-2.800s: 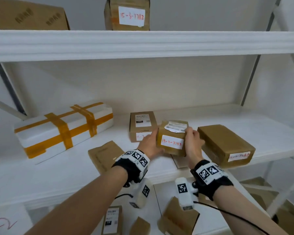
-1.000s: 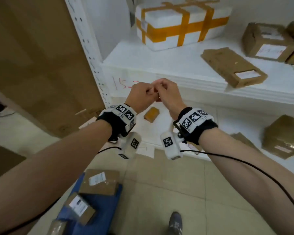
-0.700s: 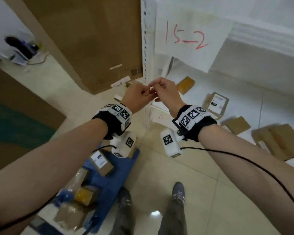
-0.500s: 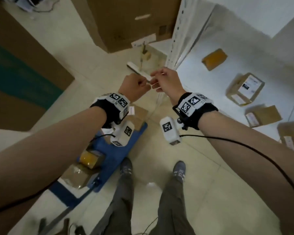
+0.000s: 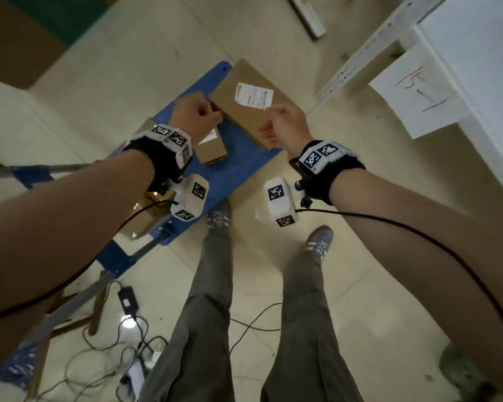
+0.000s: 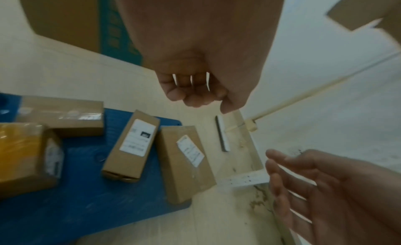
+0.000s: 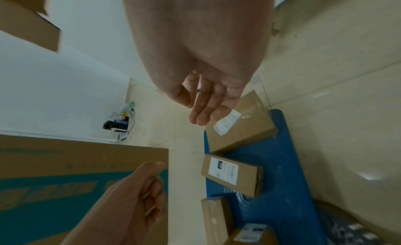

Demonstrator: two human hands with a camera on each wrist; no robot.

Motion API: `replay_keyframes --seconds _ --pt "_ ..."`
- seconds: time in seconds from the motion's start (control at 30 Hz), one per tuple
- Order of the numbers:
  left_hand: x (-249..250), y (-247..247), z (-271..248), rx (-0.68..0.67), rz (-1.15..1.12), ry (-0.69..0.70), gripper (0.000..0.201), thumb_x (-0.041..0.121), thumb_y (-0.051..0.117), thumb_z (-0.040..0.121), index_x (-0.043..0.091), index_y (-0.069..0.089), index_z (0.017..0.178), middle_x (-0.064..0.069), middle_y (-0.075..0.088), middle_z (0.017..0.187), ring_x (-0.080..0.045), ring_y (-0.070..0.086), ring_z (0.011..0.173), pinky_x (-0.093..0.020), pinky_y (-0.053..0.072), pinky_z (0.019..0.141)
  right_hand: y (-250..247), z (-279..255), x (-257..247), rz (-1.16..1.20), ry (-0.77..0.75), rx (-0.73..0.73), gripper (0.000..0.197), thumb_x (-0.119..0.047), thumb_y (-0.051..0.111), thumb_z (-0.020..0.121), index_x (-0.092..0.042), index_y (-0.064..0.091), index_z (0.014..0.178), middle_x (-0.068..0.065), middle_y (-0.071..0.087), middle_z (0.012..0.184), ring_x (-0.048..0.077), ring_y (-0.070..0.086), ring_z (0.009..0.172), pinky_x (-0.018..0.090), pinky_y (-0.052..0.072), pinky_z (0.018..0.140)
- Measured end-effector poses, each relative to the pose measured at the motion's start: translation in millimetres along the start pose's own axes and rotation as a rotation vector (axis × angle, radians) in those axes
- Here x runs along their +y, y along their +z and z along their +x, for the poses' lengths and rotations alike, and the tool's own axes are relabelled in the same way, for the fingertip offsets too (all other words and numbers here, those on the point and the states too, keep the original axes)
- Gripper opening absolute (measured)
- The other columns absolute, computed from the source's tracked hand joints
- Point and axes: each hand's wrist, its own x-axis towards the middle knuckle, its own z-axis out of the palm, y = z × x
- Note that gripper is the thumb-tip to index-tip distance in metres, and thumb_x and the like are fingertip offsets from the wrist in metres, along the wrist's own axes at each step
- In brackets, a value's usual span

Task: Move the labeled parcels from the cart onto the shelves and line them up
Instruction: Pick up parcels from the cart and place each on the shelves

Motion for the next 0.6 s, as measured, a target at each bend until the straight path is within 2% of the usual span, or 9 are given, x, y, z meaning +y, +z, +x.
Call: replay_keyframes --seconds 0.07,0.13,0.2,0.27,0.37,0.4,0.47,0.53,0.6 --pt "-35 3 8 -0.014 0.02 -0.088 0.039 0.021 0.057 0.092 0.015 0.038 0.058 -0.007 0.046 0.061 -0.012 0.038 0.052 -0.02 0.032 0.049 24 13 20 -0.009 0.06 -0.044 0.01 -0.019 0.046 0.103 -0.017 0.055 0.099 0.003 0.065 0.072 0.015 0.059 0.059 0.026 0.047 0.054" --pt "-71 6 14 -0.059 0.031 -0.166 0.035 0.027 0.056 0.094 0.01 0.049 0.064 -0.004 0.054 0.061 -0.012 0.047 0.055 -0.025 0.04 0.055 49 25 42 -0.004 0.117 -0.088 0.011 -0.018 0.047 0.102 -0.019 0.054 0.094 0.004 0.065 0.072 0.015 0.058 0.058 0.026 0.046 0.051" --pt "-101 8 17 -0.084 0.018 -0.211 0.032 0.029 0.057 0.094 0.007 0.058 0.071 -0.001 0.056 0.061 -0.012 0.051 0.058 -0.029 0.043 0.064 70 29 57 -0.005 0.17 -0.133 0.01 -0.016 0.048 0.103 -0.015 0.055 0.097 0.006 0.064 0.073 0.016 0.057 0.057 0.026 0.044 0.05" --pt "-129 12 21 -0.064 0.026 -0.244 0.028 0.028 0.059 0.092 0.008 0.059 0.072 -0.004 0.055 0.064 -0.014 0.049 0.059 -0.03 0.042 0.065 92 32 70 0.007 0.232 -0.18 0.009 -0.016 0.048 0.103 -0.009 0.054 0.103 0.009 0.062 0.073 0.018 0.055 0.057 0.028 0.042 0.053" --pt "-172 15 27 -0.043 0.052 -0.322 0.017 0.027 0.064 0.088 0.011 0.061 0.082 -0.006 0.056 0.077 -0.017 0.05 0.068 -0.033 0.041 0.072 124 37 86 -0.026 0.319 -0.258 0.008 -0.015 0.048 0.103 -0.008 0.052 0.103 0.009 0.063 0.076 0.018 0.056 0.06 0.028 0.045 0.056" --pt "-186 15 28 -0.023 0.066 -0.361 0.017 0.028 0.066 0.087 0.012 0.061 0.087 -0.007 0.058 0.084 -0.02 0.054 0.074 -0.034 0.042 0.074 134 38 91 -0.036 0.347 -0.287 0.007 -0.014 0.049 0.102 -0.009 0.052 0.102 0.009 0.063 0.077 0.019 0.057 0.061 0.028 0.046 0.057" --pt "-215 16 29 0.031 0.143 -0.483 0.036 0.033 0.068 0.084 0.008 0.06 0.109 -0.017 0.057 0.117 -0.032 0.059 0.1 -0.039 0.046 0.084 157 42 102 -0.054 0.404 -0.34 0.007 -0.015 0.05 0.102 -0.009 0.052 0.105 0.009 0.065 0.079 0.019 0.058 0.064 0.029 0.048 0.06" --pt "-238 20 32 0.152 0.23 -0.615 0.052 0.034 0.064 0.088 0.008 0.051 0.131 -0.02 0.039 0.144 -0.039 0.045 0.128 -0.044 0.039 0.105 179 44 111 -0.066 0.452 -0.379 0.014 -0.018 0.052 0.102 -0.01 0.051 0.114 0.009 0.066 0.081 0.019 0.06 0.065 0.03 0.05 0.062" --pt "-254 18 32 0.327 0.262 -0.717 0.046 0.027 0.035 0.101 0.008 0.043 0.141 -0.018 0.035 0.15 -0.036 0.037 0.136 -0.042 0.028 0.113 195 44 117 -0.07 0.475 -0.414 0.019 -0.021 0.051 0.103 -0.011 0.053 0.119 0.008 0.069 0.084 0.02 0.063 0.07 0.031 0.053 0.066"
